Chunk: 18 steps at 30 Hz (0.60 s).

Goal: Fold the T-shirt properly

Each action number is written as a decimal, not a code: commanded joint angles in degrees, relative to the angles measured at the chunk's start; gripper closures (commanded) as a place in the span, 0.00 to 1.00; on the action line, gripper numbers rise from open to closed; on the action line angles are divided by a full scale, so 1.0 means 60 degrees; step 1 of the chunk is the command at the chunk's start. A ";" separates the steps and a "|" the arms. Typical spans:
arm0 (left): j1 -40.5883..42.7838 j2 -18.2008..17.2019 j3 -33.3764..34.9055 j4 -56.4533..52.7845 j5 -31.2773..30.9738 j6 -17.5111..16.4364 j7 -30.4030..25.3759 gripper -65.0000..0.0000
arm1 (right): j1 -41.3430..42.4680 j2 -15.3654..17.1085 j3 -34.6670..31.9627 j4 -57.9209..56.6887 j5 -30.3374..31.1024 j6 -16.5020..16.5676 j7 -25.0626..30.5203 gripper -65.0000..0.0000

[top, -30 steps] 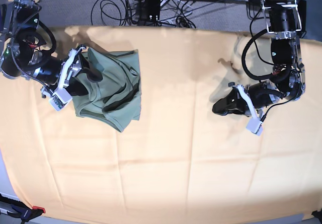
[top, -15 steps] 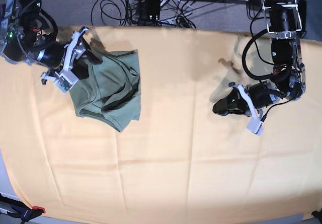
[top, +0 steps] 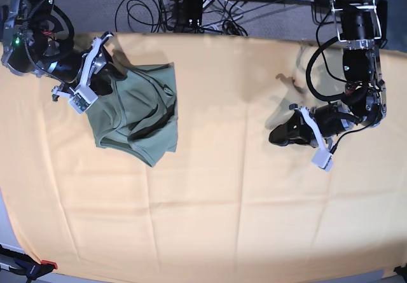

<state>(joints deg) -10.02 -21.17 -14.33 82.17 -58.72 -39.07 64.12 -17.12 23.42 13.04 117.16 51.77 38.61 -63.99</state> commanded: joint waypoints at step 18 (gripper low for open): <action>-0.0186 -0.0124 -0.0055 0.0142 -0.0339 -0.0058 -0.0178 1.00 | 0.0095 -0.0306 0.0076 0.0856 0.3279 0.0232 -0.0732 1.00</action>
<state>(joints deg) -10.04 -21.12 -14.33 82.17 -59.16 -39.07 64.12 -16.97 20.95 13.13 121.43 70.96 39.70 -69.34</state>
